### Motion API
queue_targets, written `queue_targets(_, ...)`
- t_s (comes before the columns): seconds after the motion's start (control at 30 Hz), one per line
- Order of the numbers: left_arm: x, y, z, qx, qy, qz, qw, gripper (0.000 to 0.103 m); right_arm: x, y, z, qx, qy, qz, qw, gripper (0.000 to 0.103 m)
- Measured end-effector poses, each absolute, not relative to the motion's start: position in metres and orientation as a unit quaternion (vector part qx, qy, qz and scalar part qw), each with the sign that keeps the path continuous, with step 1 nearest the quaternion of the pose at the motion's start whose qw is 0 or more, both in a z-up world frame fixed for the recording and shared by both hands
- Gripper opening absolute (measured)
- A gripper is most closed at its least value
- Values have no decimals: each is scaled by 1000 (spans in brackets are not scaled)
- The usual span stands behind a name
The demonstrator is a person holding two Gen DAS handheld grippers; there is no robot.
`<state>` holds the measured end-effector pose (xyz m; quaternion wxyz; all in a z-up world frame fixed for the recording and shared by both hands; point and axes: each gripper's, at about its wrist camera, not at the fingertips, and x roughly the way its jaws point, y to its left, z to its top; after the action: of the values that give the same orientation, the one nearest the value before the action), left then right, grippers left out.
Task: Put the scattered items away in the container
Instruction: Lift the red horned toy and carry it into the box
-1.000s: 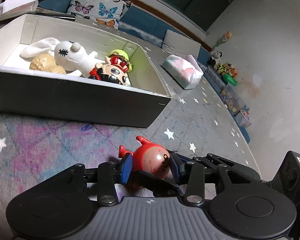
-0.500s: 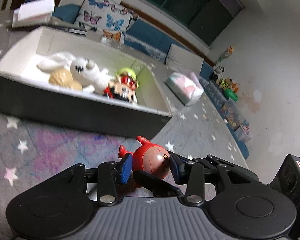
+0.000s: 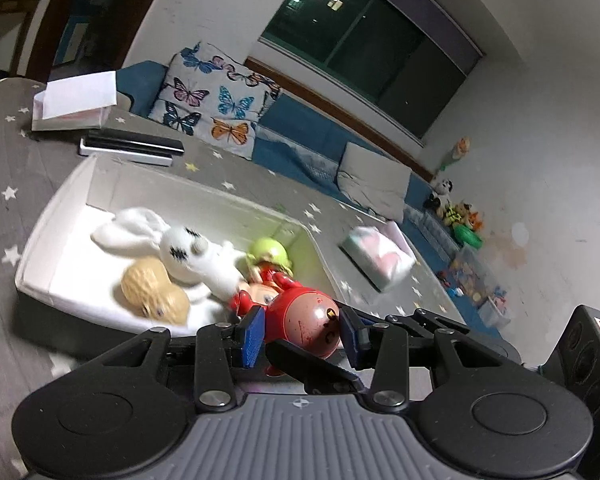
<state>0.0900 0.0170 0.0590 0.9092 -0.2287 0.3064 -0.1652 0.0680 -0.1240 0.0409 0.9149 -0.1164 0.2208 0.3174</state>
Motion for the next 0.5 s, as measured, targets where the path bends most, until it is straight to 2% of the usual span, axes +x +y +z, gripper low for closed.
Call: queue_targets(0.5,161,46,35,-242,336,-139,900,44,150,-99,22,-92,279,338,894,48)
